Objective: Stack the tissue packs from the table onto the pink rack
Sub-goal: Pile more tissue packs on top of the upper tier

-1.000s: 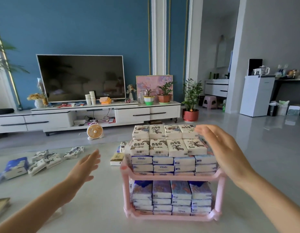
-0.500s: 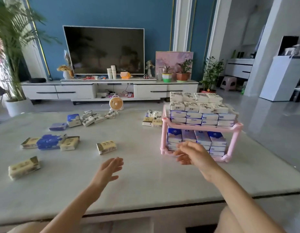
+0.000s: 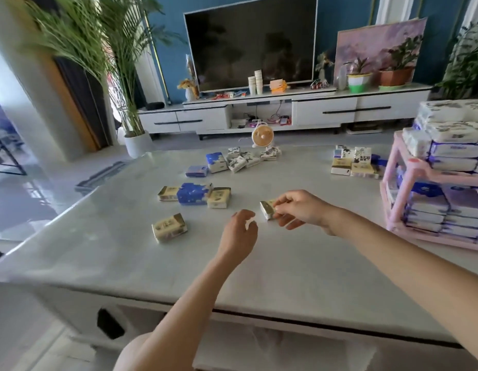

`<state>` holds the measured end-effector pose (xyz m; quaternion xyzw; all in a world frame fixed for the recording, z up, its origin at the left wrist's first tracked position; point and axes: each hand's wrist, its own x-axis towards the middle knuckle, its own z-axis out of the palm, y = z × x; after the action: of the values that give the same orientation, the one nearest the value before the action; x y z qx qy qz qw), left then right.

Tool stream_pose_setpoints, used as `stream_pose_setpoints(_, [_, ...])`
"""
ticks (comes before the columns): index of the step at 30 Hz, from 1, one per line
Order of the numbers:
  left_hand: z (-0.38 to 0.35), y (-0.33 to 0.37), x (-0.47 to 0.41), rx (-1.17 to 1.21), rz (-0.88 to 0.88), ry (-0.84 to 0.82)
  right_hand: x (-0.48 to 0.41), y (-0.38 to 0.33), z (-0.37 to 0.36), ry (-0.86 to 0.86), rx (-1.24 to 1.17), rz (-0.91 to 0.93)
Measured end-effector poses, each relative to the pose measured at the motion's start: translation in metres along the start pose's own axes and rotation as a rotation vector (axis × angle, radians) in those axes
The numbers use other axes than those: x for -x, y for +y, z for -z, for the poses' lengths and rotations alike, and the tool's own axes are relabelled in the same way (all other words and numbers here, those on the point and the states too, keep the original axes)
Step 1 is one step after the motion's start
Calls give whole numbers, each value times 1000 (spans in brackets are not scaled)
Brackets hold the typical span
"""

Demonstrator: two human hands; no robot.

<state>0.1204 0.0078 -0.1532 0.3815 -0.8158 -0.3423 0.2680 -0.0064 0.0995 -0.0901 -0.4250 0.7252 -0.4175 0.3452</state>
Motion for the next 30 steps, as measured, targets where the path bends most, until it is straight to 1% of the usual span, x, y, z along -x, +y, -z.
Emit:
stream_pose_setpoints(3, [5, -7, -24, -84, 5, 38, -38, -2, -9, -5, -16, -35])
stream_pose_setpoints(7, [1, -7, -48, -66, -8, 54, -77, 3, -11, 35, -84, -63])
stream_pose_setpoints(10, [-5, -11, -64, -85, -23, 49, -101, 10, -8, 106, -66, -40])
stream_pose_setpoints(13, [-4, -17, -89, -73, -15, 70, -119, 19, -3, 197, -138, 23])
stream_pose_setpoints(15, [-4, -21, -111, -35, 3, 122, -127, 30, -2, 254, -176, 46])
stream_pose_setpoints(17, [-11, -23, -131, 40, 72, 190, -134, 39, -1, 281, -199, 60])
stream_pose_setpoints(19, [-25, -19, -149, 100, 99, 192, -144, 44, 2, 288, -185, 71])
stream_pose_setpoints(22, [-43, -18, -182, 49, -2, 147, -165, 47, 10, 272, -125, 85])
stream_pose_setpoints(24, [-40, -23, -212, 35, -22, 190, -182, 43, 13, 224, -66, 93])
stream_pose_setpoints(26, [-37, -28, -234, 48, 0, 230, -204, 42, 14, 206, -6, 96])
stream_pose_setpoints(28, [-35, -31, -252, 19, 16, 231, -234, 40, 13, 234, 15, 98])
stream_pose_setpoints(30, [-34, -34, -270, -67, 19, 209, -267, 37, 10, 292, 40, 75])
